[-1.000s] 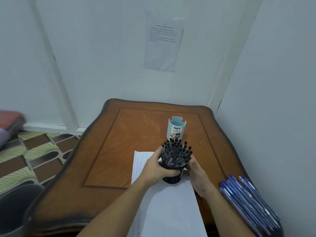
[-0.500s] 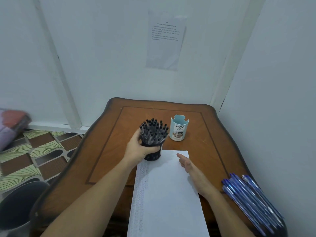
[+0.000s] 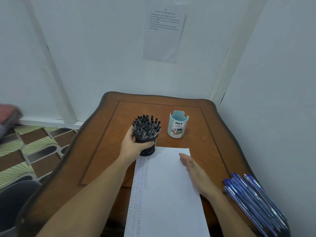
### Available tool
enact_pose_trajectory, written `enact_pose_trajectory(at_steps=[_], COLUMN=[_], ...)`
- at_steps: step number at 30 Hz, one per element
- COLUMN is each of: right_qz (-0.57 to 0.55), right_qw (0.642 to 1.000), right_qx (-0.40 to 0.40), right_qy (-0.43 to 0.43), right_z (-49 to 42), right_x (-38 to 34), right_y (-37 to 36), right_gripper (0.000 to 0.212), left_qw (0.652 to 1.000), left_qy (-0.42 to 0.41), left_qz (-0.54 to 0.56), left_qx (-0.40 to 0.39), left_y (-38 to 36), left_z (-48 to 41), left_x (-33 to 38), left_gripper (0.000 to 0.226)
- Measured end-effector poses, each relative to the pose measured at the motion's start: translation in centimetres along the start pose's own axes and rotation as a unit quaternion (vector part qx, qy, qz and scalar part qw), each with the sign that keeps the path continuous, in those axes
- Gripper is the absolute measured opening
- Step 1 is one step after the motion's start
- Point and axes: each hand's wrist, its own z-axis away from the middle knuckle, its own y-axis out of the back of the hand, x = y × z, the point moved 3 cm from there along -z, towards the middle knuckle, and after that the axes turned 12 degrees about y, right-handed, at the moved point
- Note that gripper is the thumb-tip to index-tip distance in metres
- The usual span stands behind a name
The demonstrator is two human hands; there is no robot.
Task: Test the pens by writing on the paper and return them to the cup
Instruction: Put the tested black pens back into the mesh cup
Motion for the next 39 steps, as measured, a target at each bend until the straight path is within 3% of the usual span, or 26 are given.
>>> enact_pose_trajectory(at_steps=[2,6,11,17,19,27,32,39], right_qz=[0.002,0.062,0.119,0.017,-0.012,-0.069,-0.113,-0.144], right_qw=[1.0,0.995,0.986,0.987,0.985,0.987,0.98,0.979], right_qx=[0.02,0.064,0.079,0.146,0.161,0.147,0.151,0.13], right_qy=[-0.006,-0.032,-0.087,-0.071,-0.065,-0.01,0.056,0.065], right_z=[-0.5,-2.7,-7.7,-13.7,-14.9,-14.6,-9.4,-0.5], right_x=[0.2,-0.3,-1.3,-1.9,-2.1,-2.7,-3.6,-4.3], right_y=[0.1,0.9,2.1,3.2,3.1,1.9,0.6,-3.0], right_gripper=[0.091,0.044,0.052,0.106,0.112,0.09,0.082,0.079], left_qw=[1.0,1.0,1.0,1.0,1.0,1.0,0.999,0.999], left_qy=[-0.001,-0.004,-0.005,-0.001,0.001,-0.002,0.0,0.002], left_qz=[0.005,0.005,0.02,0.026,0.028,0.031,0.036,0.045], left_qx=[-0.001,0.003,0.001,0.003,0.002,0.003,0.001,-0.003], left_y=[0.0,0.0,0.0,-0.1,-0.1,-0.1,-0.2,-0.3], left_z=[-0.2,-0.4,-0.5,-0.6,-0.5,-0.6,-0.4,0.1], left_x=[-0.4,-0.6,-0.8,-0.8,-0.7,-1.0,-0.7,-0.5], left_gripper=[0.076,0.077,0.078,0.078,0.078,0.075,0.076,0.076])
